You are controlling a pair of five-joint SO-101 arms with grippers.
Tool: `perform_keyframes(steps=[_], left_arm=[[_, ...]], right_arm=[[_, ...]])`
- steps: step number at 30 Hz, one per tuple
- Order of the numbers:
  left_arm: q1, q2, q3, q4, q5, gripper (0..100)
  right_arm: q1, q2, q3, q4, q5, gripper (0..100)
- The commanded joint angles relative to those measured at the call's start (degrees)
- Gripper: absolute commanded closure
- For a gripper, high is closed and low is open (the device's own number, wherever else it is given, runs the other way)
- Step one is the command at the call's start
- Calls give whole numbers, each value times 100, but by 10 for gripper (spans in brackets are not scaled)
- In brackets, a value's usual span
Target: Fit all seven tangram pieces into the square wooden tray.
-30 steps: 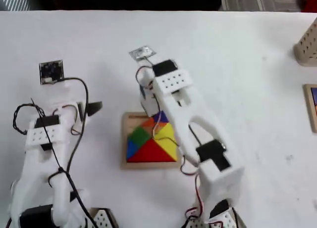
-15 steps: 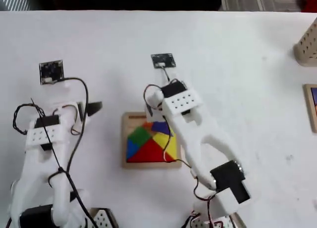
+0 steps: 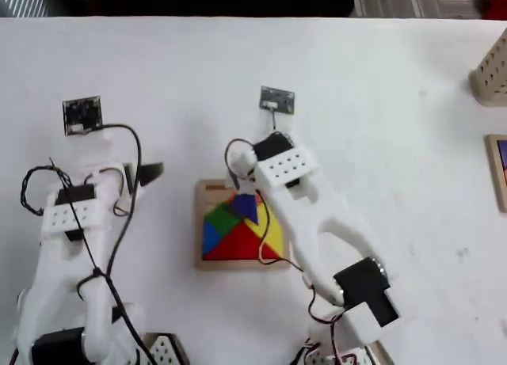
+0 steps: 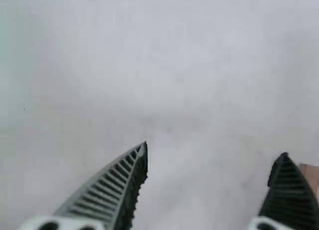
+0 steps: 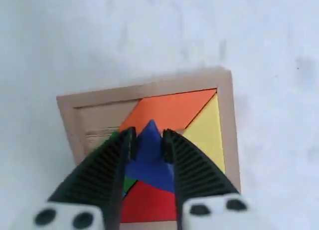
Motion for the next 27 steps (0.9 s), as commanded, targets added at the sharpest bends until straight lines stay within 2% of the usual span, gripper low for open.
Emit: perform_keyframes(steps=[1, 4, 7, 9, 11, 13, 16, 18, 21, 27], left_arm=[[57, -215, -70, -123, -79, 623], [57, -215, -70, -123, -79, 623], [57, -215, -70, -123, -79, 623], [48, -215, -70, -123, -79, 623], [48, -215, -70, -123, -79, 623], [40, -233, -62, -123, -79, 623], [40, -242, -62, -123, -79, 623], [40, -242, -62, -123, -79, 623], [40, -242, -62, -123, -79, 623], [40, -242, -62, -123, -79, 623]], right_arm=[[-101, -277, 9, -31, -105, 844], [-110, -277, 185, -48, -62, 700], [-66, -321, 193, -22, -53, 664], [-40, -338, 176, -13, -18, 680], [4, -347, 158, -13, 422, 723], [4, -347, 62, 66, 985, 804], [13, -347, -185, 505, 1767, 978], [13, -347, -352, 919, 2356, 966], [163, -347, -519, 1235, 2576, 981], [418, -286, -158, 1209, 3218, 981]])
